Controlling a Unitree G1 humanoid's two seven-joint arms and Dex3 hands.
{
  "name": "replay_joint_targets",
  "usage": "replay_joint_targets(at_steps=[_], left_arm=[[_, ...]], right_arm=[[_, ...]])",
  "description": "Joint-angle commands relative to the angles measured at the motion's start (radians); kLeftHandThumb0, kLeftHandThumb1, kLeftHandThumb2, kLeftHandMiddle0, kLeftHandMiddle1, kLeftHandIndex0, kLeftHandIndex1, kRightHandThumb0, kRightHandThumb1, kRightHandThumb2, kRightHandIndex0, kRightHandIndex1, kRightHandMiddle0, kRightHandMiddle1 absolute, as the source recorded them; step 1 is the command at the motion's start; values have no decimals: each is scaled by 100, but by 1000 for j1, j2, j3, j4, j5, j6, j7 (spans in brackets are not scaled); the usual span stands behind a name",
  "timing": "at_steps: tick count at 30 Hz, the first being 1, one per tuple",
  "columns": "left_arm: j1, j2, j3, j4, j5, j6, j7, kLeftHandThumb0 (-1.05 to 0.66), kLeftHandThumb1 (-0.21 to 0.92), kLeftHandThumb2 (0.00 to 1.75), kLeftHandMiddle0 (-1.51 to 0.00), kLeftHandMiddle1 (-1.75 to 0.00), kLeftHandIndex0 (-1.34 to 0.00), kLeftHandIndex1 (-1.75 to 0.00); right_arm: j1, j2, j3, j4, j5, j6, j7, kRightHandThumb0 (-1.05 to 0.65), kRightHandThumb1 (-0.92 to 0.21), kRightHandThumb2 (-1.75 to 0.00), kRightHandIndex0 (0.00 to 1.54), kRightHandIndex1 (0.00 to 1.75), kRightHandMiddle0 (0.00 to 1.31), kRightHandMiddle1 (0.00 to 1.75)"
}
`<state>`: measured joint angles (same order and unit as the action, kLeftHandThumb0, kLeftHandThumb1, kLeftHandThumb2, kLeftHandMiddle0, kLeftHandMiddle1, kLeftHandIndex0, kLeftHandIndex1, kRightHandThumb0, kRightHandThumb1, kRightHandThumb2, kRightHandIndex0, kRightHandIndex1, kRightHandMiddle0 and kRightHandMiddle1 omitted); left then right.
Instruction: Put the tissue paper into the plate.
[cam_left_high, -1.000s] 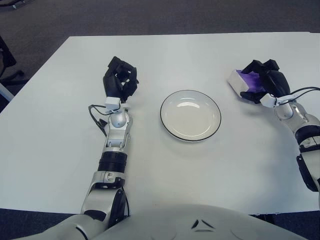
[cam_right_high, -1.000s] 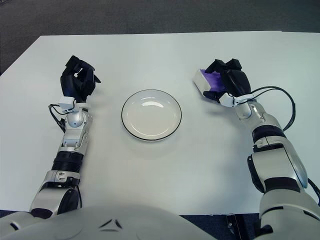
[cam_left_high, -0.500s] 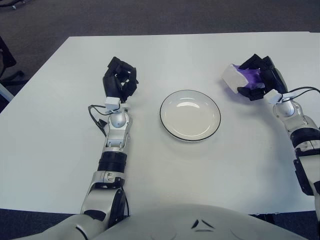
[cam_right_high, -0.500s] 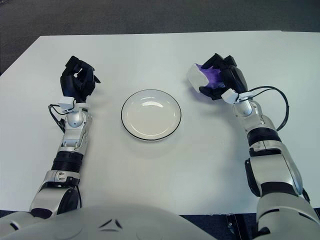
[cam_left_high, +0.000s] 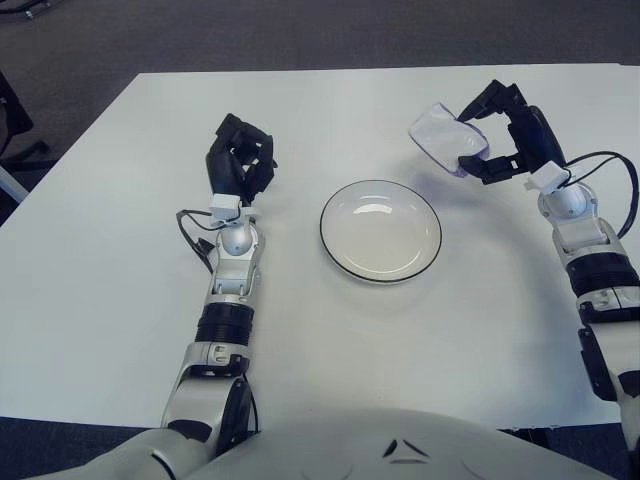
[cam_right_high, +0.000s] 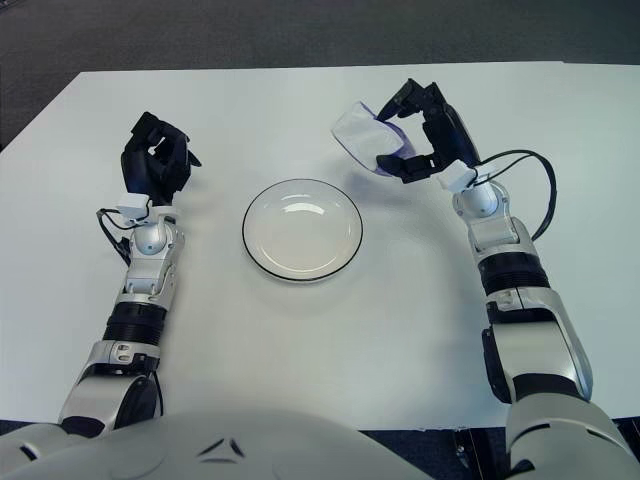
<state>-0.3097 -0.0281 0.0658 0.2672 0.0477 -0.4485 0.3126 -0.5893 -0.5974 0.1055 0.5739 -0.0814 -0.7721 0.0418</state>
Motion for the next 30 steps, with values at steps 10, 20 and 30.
replay_joint_targets(at_steps=[10,20,30], left_arm=[[245,-37,4,154,2,-11,-2,-25,92,34,-93,-175,-77,-175],[243,-38,1,156,2,-11,-2,-25,92,34,-93,-175,-76,-175],[243,-39,0,157,0,-11,-3,-25,92,34,-93,-175,-76,-175]], right_arm=[[50,61,-25,-250,66,36,110,-40,-55,-100,74,175,43,175],[105,69,-12,-409,99,132,196,-40,-55,-101,76,175,43,175],[120,64,-16,-425,99,50,273,-40,-55,-100,79,175,43,175]])
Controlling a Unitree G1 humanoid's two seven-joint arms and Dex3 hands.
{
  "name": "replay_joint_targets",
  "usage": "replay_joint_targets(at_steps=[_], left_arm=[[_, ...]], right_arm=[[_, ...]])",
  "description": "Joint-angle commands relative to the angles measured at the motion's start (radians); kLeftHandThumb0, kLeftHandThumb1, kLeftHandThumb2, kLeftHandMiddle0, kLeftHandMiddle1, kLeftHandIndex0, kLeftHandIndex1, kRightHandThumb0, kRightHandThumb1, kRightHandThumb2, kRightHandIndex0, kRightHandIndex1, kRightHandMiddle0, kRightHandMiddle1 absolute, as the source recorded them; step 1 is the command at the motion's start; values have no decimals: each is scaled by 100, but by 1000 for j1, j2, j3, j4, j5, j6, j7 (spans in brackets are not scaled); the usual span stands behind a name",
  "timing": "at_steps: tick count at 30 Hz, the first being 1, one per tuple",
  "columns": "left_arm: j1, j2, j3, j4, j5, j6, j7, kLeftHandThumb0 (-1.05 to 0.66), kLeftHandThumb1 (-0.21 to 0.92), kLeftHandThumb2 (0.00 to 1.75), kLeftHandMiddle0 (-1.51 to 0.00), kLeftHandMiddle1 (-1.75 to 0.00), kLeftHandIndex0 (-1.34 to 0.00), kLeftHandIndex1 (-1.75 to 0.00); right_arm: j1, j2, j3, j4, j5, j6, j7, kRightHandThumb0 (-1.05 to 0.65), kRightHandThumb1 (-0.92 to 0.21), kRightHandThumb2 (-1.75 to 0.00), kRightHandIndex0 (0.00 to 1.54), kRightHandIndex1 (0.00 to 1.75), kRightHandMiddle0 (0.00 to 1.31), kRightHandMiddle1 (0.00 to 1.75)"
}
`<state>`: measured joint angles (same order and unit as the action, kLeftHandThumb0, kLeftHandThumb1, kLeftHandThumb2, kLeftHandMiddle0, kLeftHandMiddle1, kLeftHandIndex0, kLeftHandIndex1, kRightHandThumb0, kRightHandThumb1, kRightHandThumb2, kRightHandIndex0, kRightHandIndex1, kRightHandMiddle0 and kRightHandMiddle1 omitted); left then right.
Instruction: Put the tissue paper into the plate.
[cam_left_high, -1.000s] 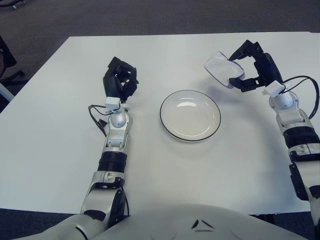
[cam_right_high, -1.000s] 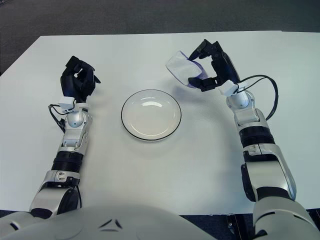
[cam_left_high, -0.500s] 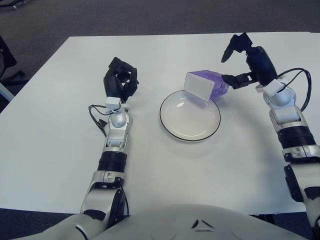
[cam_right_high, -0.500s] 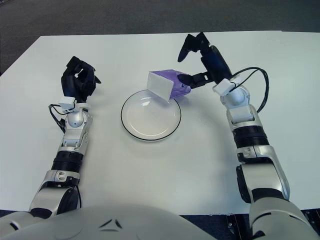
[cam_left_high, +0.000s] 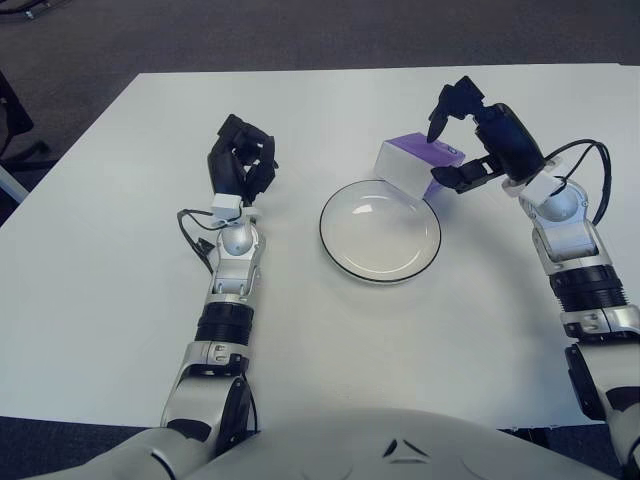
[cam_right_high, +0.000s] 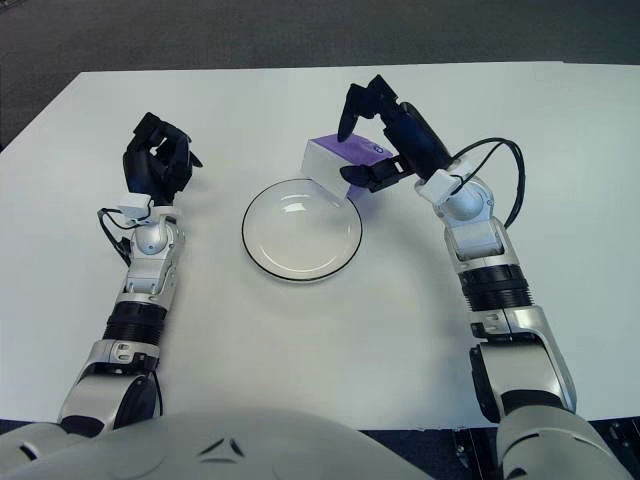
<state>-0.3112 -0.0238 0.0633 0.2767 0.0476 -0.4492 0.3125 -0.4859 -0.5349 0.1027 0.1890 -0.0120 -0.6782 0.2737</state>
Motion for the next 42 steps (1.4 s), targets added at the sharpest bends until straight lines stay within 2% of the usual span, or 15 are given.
replay_joint_targets(at_steps=[1,11,15,17,19,21,22,25,27,30,32,33,36,39,42], left_arm=[[244,-44,2,148,0,-10,-3,-25,92,34,-93,-175,-76,-175],[243,-45,2,150,-2,-10,-4,-25,92,33,-93,-175,-76,-175],[244,-46,2,150,-3,-10,-4,-25,92,33,-93,-175,-76,-175],[244,-46,2,150,-4,-10,-5,-25,92,33,-93,-175,-76,-175],[245,-46,3,150,-5,-11,-6,-25,92,33,-93,-175,-76,-175],[245,-46,3,150,-6,-12,-7,-25,92,33,-93,-175,-76,-175],[245,-46,3,150,-7,-13,-8,-25,92,33,-93,-175,-76,-175],[246,-46,4,150,-8,-13,-9,-25,92,33,-92,-175,-76,-175],[246,-46,4,151,-9,-13,-9,-25,92,33,-92,-175,-76,-175],[246,-46,4,150,-10,-13,-10,-25,92,33,-92,-175,-76,-175],[248,-47,3,147,-10,-11,-10,-25,92,33,-92,-175,-76,-175],[249,-47,3,145,-10,-11,-10,-25,92,33,-92,-175,-76,-175],[250,-47,2,143,-10,-9,-10,-25,92,33,-92,-175,-75,-175],[251,-47,2,143,-9,-9,-10,-25,92,33,-92,-175,-75,-175],[250,-47,2,143,-8,-8,-10,-25,92,33,-92,-175,-75,-175]], right_arm=[[16,0,-15,-38,21,-52,44,-40,-55,-100,79,175,43,175],[-8,-25,-20,-10,-45,-90,66,-40,-57,-98,82,175,42,175],[-53,-39,-19,68,-100,-125,58,-40,-58,-97,80,175,42,175],[-69,-46,-19,96,-123,-139,54,-39,-62,-85,73,175,45,166],[-83,-55,-18,116,-140,-145,56,-38,-76,-53,61,175,50,152],[-96,-65,-17,130,-152,-142,61,-20,-75,-52,56,164,52,138],[-100,-69,-16,134,-156,-139,63,-13,-78,-45,55,156,54,131],[-113,-87,-13,133,-177,-111,72,-5,-86,-28,54,146,56,121],[-122,-103,-10,134,-197,-93,79,-3,-89,-23,53,143,56,120],[-141,-125,-4,145,-233,-79,88,-1,-91,-24,51,143,47,127],[-159,-144,3,162,-263,-79,95,-21,-90,-14,50,95,45,85],[-170,-154,8,173,-277,-77,102,-24,-90,-13,50,87,45,78],[-200,-169,21,216,-299,-84,117,-38,-90,-4,51,29,43,35],[-212,-170,23,237,-306,-93,118,-42,-89,-1,49,10,42,20],[-224,-171,26,255,-311,-102,120,-44,-89,0,45,3,42,14]])
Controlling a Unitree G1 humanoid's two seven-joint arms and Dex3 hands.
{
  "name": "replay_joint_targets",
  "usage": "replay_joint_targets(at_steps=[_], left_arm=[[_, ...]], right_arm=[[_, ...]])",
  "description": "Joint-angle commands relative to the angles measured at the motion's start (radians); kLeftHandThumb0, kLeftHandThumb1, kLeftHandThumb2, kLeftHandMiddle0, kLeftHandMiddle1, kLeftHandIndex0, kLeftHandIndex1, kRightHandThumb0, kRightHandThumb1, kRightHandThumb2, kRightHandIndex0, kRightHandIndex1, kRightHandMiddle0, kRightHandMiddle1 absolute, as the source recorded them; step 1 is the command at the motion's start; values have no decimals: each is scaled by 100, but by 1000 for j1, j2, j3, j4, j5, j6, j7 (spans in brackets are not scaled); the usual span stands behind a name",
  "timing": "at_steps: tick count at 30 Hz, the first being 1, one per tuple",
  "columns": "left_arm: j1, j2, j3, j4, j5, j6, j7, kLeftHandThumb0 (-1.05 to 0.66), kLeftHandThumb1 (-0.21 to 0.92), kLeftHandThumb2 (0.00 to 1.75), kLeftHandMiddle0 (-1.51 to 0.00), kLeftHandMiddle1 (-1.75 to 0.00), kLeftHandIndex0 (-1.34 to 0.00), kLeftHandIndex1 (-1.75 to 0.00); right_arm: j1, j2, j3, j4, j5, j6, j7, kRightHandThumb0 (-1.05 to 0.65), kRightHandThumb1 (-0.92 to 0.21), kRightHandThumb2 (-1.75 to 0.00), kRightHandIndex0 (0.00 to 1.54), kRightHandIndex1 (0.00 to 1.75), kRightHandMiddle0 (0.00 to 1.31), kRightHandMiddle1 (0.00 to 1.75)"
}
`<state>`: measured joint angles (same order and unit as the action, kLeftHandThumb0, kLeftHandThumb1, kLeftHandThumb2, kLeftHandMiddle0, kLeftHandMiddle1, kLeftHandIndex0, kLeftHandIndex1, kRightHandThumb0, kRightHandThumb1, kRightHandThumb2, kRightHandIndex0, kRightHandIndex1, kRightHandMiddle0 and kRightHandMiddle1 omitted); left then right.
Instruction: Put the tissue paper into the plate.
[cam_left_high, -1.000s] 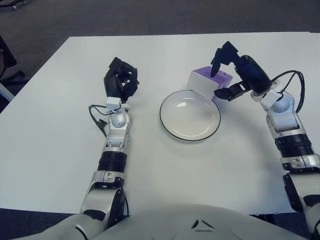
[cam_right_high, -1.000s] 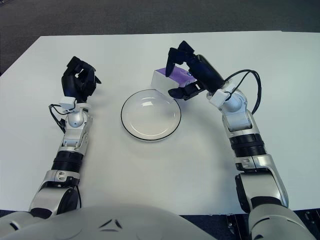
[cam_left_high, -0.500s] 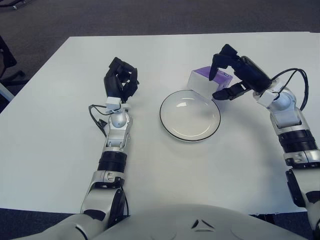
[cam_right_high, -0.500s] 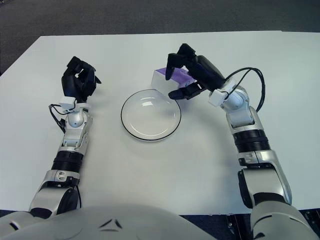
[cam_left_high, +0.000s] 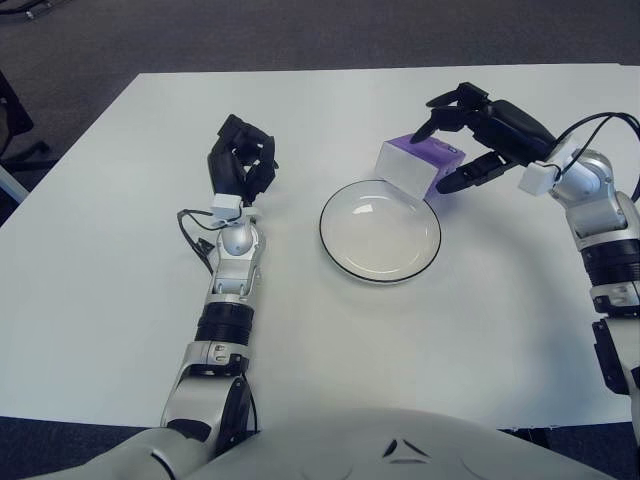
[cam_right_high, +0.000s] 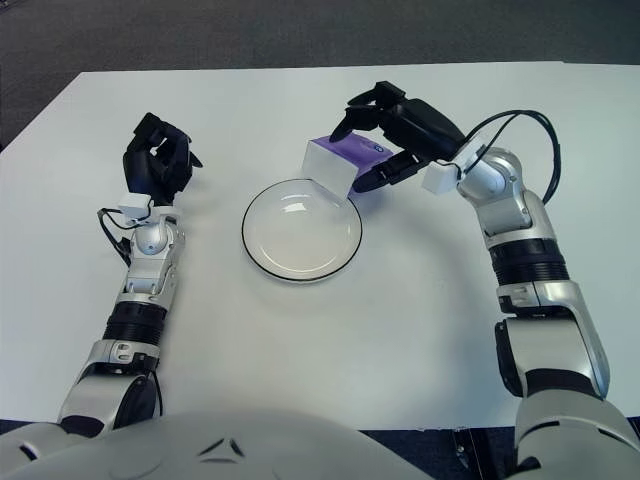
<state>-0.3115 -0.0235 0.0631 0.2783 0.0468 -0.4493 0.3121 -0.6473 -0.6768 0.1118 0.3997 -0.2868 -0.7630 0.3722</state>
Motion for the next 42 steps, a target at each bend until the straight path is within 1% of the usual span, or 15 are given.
replay_joint_targets(at_steps=[1,6,10,13,16,22,26,38,42], left_arm=[[250,-47,2,142,-7,-8,-9,-25,92,33,-92,-175,-75,-175],[247,-47,2,147,-7,-8,-9,-25,92,33,-92,-175,-75,-175],[247,-47,2,149,-7,-9,-9,-25,92,33,-92,-175,-75,-175],[245,-47,2,151,-7,-8,-9,-25,92,33,-92,-175,-75,-175],[245,-47,2,152,-7,-8,-8,-25,92,33,-92,-175,-75,-175],[245,-47,3,155,-8,-11,-9,-25,92,33,-92,-175,-75,-175],[245,-47,3,155,-9,-12,-9,-25,92,33,-92,-175,-75,-175],[256,-51,-2,144,-6,-15,-7,-25,92,33,-92,-175,-75,-175],[257,-50,-2,142,-5,-16,-6,-26,92,33,-92,-175,-75,-175]], right_arm=[[-66,-29,18,49,-38,-20,22,-44,-89,0,43,2,42,13],[-85,-33,27,72,-46,-21,36,-47,-90,0,36,0,41,9],[-102,-41,39,83,-58,-8,63,-50,-90,0,24,0,36,5],[-121,-48,55,94,-57,10,105,-55,-91,-1,9,0,25,1],[-141,-54,73,99,-55,42,158,-58,-92,-1,3,0,19,0],[-185,-60,108,119,-67,99,249,-65,-92,-2,0,0,11,0],[-203,-53,122,129,-68,133,292,-69,-91,-2,0,0,6,0],[-237,-13,160,181,-78,194,339,-83,-91,-1,0,0,3,0],[-256,11,176,225,-91,216,334,-86,-91,-1,0,0,2,0]])
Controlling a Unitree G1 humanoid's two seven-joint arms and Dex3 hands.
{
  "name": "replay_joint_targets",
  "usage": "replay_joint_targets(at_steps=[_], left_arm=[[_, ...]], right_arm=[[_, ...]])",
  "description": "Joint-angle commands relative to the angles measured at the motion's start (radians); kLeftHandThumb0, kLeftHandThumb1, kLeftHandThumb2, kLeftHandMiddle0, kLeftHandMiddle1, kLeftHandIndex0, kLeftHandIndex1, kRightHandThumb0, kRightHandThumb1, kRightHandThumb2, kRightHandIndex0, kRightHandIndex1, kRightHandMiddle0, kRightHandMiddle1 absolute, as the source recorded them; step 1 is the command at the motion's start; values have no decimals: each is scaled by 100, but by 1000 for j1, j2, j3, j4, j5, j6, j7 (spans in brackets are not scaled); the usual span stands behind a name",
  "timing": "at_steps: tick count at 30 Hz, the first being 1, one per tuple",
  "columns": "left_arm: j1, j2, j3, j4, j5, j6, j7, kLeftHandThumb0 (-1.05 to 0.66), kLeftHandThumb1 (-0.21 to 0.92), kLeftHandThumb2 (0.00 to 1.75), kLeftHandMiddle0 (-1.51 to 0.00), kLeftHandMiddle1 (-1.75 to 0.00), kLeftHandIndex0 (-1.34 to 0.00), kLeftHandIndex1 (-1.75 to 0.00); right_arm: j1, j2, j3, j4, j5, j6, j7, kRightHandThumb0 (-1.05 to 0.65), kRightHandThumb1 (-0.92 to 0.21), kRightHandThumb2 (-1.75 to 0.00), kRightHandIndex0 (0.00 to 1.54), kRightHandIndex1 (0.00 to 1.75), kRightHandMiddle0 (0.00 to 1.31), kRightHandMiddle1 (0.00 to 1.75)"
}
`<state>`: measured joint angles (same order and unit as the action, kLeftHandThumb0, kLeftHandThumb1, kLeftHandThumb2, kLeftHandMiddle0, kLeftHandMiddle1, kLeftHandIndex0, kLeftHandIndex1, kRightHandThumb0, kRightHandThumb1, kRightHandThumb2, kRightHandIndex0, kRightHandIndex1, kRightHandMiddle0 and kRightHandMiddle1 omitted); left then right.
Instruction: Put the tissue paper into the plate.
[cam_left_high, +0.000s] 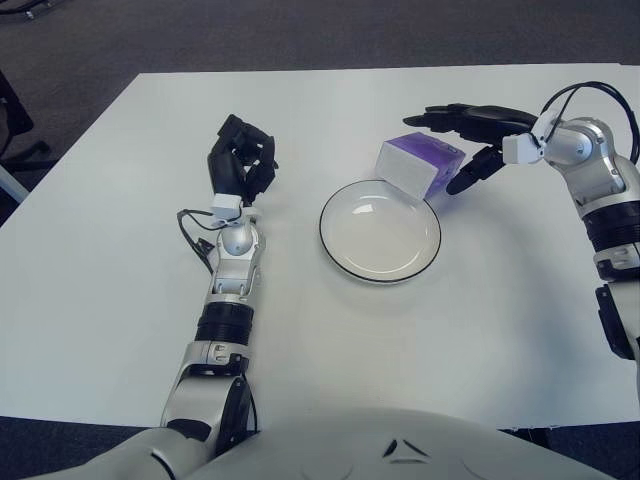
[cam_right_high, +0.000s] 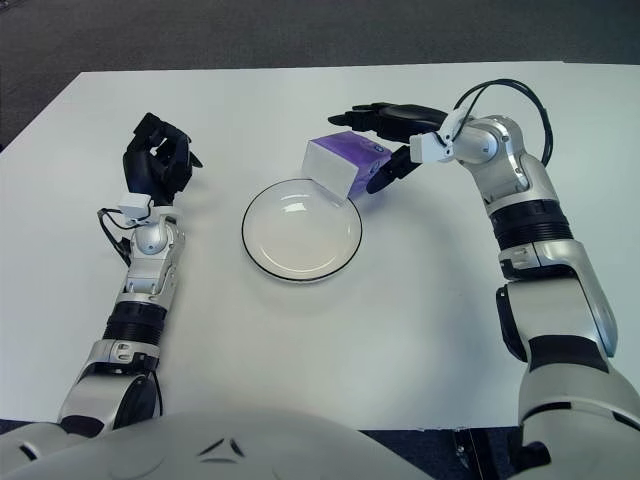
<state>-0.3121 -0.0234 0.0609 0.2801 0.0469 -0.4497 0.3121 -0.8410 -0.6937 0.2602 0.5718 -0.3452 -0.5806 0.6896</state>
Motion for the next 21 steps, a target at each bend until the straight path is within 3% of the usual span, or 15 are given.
replay_joint_targets(at_steps=[1,16,21], left_arm=[[259,-51,-1,139,-5,-15,-6,-26,92,33,-92,-175,-75,-175],[271,-54,-5,125,3,-17,3,-25,92,33,-92,-175,-75,-175],[278,-60,-9,112,17,-13,20,-25,92,33,-92,-175,-75,-175]], right_arm=[[-68,35,33,71,-40,35,9,-87,-91,-1,0,0,2,0],[-169,108,91,360,-124,5,-109,-92,-91,0,0,0,0,0],[-174,162,137,505,-190,4,-248,-93,-91,0,0,0,0,0]])
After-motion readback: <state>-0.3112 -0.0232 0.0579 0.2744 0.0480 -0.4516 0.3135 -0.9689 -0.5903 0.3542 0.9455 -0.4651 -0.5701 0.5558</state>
